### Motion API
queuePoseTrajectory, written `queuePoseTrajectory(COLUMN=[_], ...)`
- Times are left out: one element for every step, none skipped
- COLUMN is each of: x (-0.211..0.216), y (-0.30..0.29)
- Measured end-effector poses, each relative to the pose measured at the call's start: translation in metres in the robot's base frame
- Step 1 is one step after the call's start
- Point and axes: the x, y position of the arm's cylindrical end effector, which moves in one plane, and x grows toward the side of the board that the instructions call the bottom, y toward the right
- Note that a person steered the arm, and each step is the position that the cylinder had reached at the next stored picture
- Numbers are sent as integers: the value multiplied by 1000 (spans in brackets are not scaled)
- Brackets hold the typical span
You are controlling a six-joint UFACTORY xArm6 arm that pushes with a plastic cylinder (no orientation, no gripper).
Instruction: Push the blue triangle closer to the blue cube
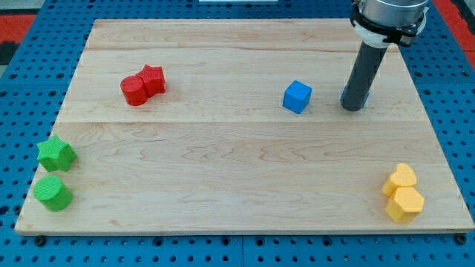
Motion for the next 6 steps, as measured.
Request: queuePoseTrajectory(x=[9, 18, 0, -22, -32, -32], y=[17, 59, 79, 79, 70, 24])
